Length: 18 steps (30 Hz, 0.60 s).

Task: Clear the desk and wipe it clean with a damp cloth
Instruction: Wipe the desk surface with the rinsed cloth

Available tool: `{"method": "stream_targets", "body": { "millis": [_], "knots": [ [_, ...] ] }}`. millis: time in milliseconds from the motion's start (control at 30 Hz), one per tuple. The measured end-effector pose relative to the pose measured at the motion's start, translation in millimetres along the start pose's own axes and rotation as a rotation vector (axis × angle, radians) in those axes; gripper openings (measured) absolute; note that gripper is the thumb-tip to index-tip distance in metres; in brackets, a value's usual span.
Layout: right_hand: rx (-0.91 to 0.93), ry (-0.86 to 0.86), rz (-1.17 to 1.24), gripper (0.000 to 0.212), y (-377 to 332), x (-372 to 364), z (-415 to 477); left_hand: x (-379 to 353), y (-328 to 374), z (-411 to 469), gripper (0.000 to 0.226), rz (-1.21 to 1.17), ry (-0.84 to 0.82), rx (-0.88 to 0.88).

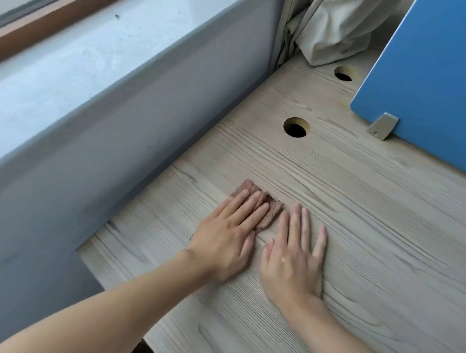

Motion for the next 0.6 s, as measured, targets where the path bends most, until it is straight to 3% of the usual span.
{"method": "stream_targets", "body": {
  "millis": [167, 367, 533, 600],
  "knots": [
    [-0.005, 0.001, -0.031, 0.067, 0.7, 1.1, 0.4, 9.8, -25.9, 8.3, 0.068, 0.006, 0.048, 0.199],
    [-0.002, -0.004, -0.05, 0.068, -1.3, 1.2, -0.8, -6.1, 16.1, -39.0, 0.06, -0.028, 0.015, -0.007],
    [-0.01, -0.001, -0.049, 0.068, -0.7, 1.2, 0.4, 2.0, -11.4, -28.4, 0.064, -0.003, 0.059, 0.244],
    [-0.016, -0.001, -0.039, 0.068, -2.6, -0.6, -0.7, -4.2, 13.8, -38.7, 0.063, -0.012, 0.05, 0.203]
  ]
}}
Point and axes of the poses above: each hand's wrist, its own z-axis towards the middle knuckle, its own x-axis out of the back of the hand, y = z × x, the point moved 5 cm from there along z, towards the middle knuckle, and after that the axes turned 15 degrees about -x, right-handed, at the moved point
